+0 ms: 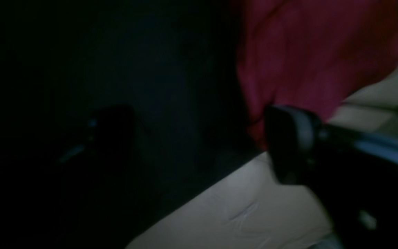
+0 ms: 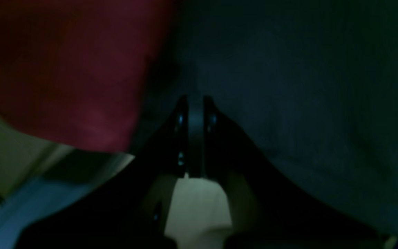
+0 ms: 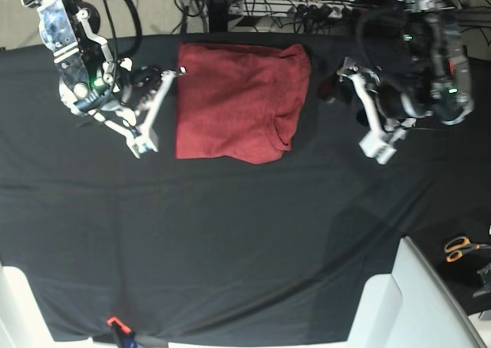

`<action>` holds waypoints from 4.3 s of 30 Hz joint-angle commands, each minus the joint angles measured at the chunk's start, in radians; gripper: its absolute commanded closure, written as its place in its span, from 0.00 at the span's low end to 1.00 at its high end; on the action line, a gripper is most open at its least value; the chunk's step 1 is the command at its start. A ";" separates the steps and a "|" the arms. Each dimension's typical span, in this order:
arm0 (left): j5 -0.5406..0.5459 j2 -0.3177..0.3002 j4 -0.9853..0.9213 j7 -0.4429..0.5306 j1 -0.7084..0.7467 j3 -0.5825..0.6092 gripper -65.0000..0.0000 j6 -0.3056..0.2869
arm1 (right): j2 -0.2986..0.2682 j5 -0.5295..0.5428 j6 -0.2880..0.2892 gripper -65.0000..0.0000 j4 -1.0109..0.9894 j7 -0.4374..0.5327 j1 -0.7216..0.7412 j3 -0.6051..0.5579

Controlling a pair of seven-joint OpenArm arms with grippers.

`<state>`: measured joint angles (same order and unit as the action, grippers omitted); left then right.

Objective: Fold the T-shirt properly
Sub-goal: 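Withdraw the right gripper and bring the left gripper to the shirt's edge, then grasp the shirt's edge with the left gripper and pull it over, then press and drag the left gripper across the shirt to flatten it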

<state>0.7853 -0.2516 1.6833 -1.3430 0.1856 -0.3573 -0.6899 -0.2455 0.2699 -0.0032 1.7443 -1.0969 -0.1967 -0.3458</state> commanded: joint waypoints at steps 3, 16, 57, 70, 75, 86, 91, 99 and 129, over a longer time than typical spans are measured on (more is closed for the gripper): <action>0.197 -0.078 -0.108 0.006 -0.015 -0.041 0.00 -0.008 | 0.007 0.006 0.002 1.00 -0.031 0.036 -0.010 0.000; 0.207 -0.045 -0.323 0.158 0.004 0.116 0.00 -0.008 | 0.007 0.006 0.002 1.00 -0.116 0.083 -0.022 0.000; 0.018 0.108 -0.565 0.233 -0.171 0.416 1.00 -0.008 | 0.015 0.009 0.004 1.00 -0.120 0.234 -0.094 0.367; 0.016 -0.067 -0.562 0.190 -0.475 0.992 1.00 -0.008 | 0.019 0.009 0.004 1.00 -0.205 0.240 -0.073 0.365; -0.008 -0.082 -0.569 0.188 -0.579 1.114 1.00 -0.008 | 0.030 0.009 0.004 1.00 -0.226 0.281 -0.071 0.367; -0.482 0.047 -0.558 0.191 -0.702 1.294 1.00 -0.008 | 0.031 0.009 0.004 1.00 -0.246 0.284 -0.065 0.367; -0.611 0.116 -0.556 0.193 -0.733 1.408 1.00 -0.008 | 0.031 0.009 0.004 1.00 -0.246 0.286 -0.065 0.368; -0.717 0.151 -0.455 0.195 -0.739 1.440 1.00 -0.008 | 0.030 0.009 0.004 1.00 -0.246 0.283 -0.065 0.431; -0.769 0.202 -0.506 0.257 -0.708 1.434 1.00 -0.008 | 0.030 0.009 0.004 1.00 -0.246 0.284 -0.068 0.459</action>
<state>0.0227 -0.0566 1.1671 -1.0813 -0.4980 1.0851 -0.7044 -0.2062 0.2802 0.0067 1.4853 -0.8158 -0.2695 0.1078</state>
